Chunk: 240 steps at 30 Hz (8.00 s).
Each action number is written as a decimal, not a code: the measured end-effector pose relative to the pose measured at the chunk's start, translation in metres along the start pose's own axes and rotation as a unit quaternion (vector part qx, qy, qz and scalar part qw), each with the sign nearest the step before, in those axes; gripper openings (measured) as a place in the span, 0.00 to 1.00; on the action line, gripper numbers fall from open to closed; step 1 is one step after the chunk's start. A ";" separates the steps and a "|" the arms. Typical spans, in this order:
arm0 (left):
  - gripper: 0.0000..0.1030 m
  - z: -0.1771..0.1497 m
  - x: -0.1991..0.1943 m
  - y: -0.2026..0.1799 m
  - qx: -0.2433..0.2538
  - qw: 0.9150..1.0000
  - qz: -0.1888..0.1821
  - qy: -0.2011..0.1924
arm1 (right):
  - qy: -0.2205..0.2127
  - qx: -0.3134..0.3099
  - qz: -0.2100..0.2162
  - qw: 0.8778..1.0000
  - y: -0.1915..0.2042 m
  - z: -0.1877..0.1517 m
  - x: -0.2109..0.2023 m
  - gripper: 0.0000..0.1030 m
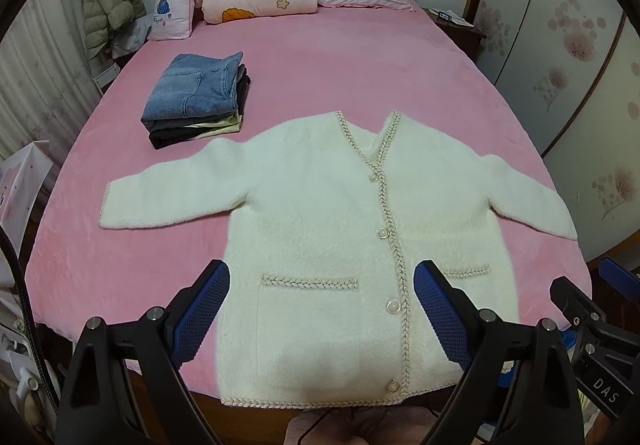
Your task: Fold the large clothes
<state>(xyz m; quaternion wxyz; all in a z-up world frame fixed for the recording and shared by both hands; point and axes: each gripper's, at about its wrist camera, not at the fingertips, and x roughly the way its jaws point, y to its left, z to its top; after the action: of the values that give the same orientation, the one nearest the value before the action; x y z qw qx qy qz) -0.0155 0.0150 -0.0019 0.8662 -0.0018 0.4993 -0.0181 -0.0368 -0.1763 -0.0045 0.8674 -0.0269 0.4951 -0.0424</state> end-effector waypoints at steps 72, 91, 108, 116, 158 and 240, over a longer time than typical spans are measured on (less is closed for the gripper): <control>0.90 0.012 -0.012 -0.001 0.026 0.997 -0.058 -0.053 | -0.003 0.074 -0.033 0.997 -0.009 -0.027 -0.015 0.76; 0.90 0.083 0.004 -0.155 0.077 0.993 -0.031 -0.085 | -0.014 0.141 0.027 0.990 -0.166 0.017 0.054 0.76; 0.90 0.148 0.161 -0.438 0.101 0.988 -0.108 -0.035 | 0.075 0.329 0.012 0.941 -0.446 -0.028 0.226 0.76; 0.90 0.110 0.251 -0.522 0.166 0.979 -0.104 0.051 | 0.103 0.464 0.057 0.878 -0.522 -0.081 0.300 0.64; 0.89 0.067 0.242 -0.002 -0.079 0.987 -0.071 0.121 | 0.058 -0.042 0.158 0.985 0.002 0.038 0.258 0.29; 0.63 0.078 0.368 -0.103 -0.041 0.993 0.071 0.088 | 0.044 0.024 0.103 0.993 -0.048 0.074 0.355 0.36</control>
<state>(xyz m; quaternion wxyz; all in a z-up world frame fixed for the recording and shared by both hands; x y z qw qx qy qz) 0.2329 -0.1016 -0.2791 0.8171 0.0000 0.5729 0.0634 0.2043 -0.2594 -0.2667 0.8449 0.0470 0.5318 0.0342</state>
